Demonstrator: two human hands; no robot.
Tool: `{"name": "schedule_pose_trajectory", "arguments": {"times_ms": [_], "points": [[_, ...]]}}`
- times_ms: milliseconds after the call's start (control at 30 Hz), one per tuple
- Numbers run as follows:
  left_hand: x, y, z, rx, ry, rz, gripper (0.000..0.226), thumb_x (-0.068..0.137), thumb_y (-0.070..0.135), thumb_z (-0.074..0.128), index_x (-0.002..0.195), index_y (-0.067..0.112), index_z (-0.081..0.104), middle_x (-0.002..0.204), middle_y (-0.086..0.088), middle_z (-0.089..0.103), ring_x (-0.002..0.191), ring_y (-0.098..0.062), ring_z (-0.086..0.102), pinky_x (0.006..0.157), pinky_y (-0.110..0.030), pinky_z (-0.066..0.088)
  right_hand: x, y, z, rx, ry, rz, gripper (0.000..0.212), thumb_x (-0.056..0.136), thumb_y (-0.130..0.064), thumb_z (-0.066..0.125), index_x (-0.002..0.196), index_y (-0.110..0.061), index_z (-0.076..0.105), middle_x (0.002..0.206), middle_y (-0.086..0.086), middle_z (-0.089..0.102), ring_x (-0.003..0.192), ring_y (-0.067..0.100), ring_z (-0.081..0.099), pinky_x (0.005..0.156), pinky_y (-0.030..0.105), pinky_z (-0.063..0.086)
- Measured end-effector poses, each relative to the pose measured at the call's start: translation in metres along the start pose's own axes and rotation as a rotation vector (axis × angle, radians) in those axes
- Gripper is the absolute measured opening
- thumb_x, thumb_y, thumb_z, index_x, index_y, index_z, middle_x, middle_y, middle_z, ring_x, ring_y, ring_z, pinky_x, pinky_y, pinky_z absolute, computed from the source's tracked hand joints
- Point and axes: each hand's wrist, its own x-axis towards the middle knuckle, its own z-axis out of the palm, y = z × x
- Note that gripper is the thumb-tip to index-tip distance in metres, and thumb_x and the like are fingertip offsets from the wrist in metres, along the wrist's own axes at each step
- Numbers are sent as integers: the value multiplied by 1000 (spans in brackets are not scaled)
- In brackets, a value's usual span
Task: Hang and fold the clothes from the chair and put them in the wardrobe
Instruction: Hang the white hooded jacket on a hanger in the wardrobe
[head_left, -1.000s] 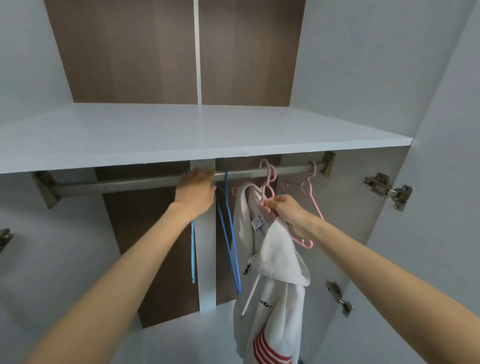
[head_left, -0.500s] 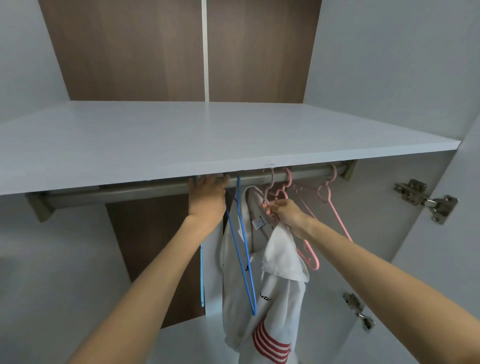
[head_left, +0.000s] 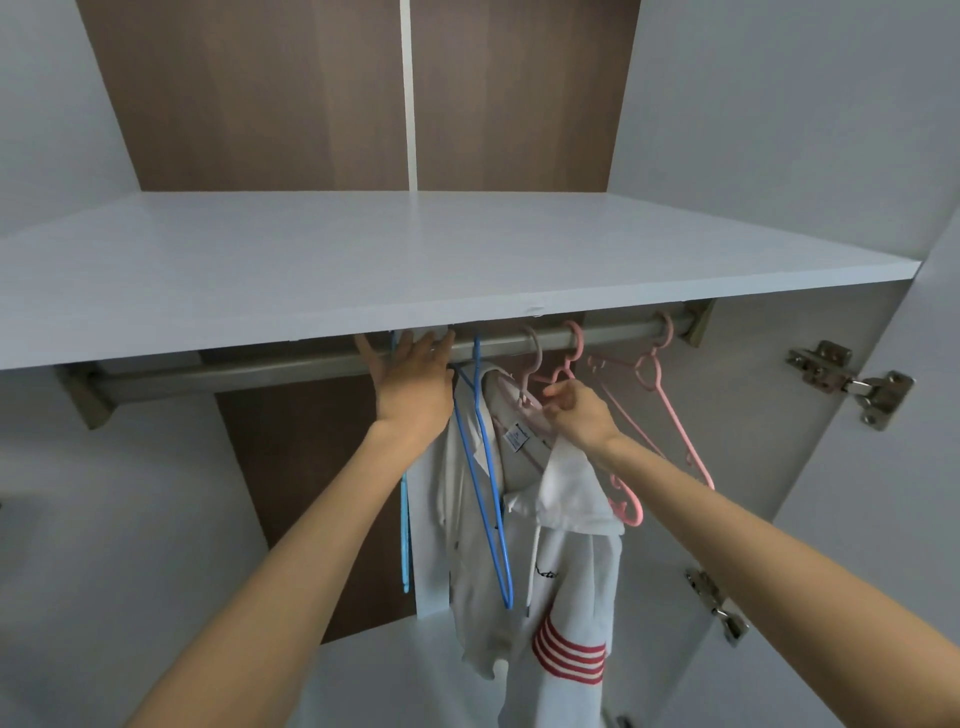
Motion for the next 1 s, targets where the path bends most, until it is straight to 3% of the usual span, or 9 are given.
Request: {"name": "schedule_pose_trajectory", "arguments": {"times_ms": [67, 200, 333, 433, 567, 733, 867, 1000], "points": [[-2, 5, -1, -38, 99, 28, 50, 100, 27, 40, 149, 19, 31, 143, -2, 48, 139, -25, 32, 108, -70, 1, -7, -2, -11, 6, 5, -52, 30, 92, -6, 56, 121, -5, 58, 119, 8, 61, 109, 21, 58, 95, 30, 44], [-7, 22, -10, -175, 299, 100, 42, 89, 20, 62, 130, 10, 57, 114, -10, 68, 114, -31, 59, 103, -62, 31, -29, -3, -42, 85, 11, -117, 24, 96, -13, 54, 119, -17, 57, 108, -2, 62, 97, 16, 60, 82, 26, 47], [-23, 48, -30, -367, 205, 131, 38, 99, 26, 45, 135, 19, 50, 109, -10, 67, 107, -30, 58, 91, -41, 45, -63, 3, -72, 127, 19, -136, 20, 97, -14, 54, 116, -17, 59, 91, -12, 63, 80, 0, 58, 67, 5, 43], [-39, 66, -33, -471, 153, 153, 37, 100, 28, 40, 136, 23, 49, 113, -4, 66, 107, -26, 57, 88, -39, 45, -92, 14, -88, 161, 26, -104, 19, 97, -12, 55, 115, -15, 60, 86, -13, 62, 71, 10, 56, 57, 5, 44], [-67, 87, -30, -585, 77, 156, 38, 100, 28, 42, 136, 22, 50, 123, -3, 63, 115, -28, 54, 90, -41, 46, -126, 36, -99, 141, 19, -97, 16, 96, -11, 56, 110, -18, 61, 82, -13, 65, 68, 4, 59, 66, 9, 45], [-109, 104, -24, -655, -24, 99, 37, 100, 29, 43, 136, 26, 50, 122, -4, 62, 112, -28, 55, 88, -41, 49, -159, 66, -103, 124, -7, -84, 18, 96, -14, 57, 99, -31, 60, 75, -24, 66, 77, 4, 57, 86, 30, 47], [-141, 112, -24, -699, -69, 54, 36, 99, 29, 44, 134, 27, 52, 123, 1, 64, 104, -24, 60, 87, -41, 50, -184, 80, -106, 140, -24, -87, 18, 95, -19, 59, 96, -37, 61, 83, -17, 64, 81, 9, 57, 85, 31, 48], [-182, 122, -33, -733, -70, -18, 36, 99, 28, 46, 134, 22, 54, 125, -1, 63, 112, -22, 59, 93, -39, 49, -213, 92, -114, 156, -101, -102, 17, 96, -17, 56, 107, -28, 61, 87, -14, 65, 86, 8, 58, 87, 30, 48]]}}
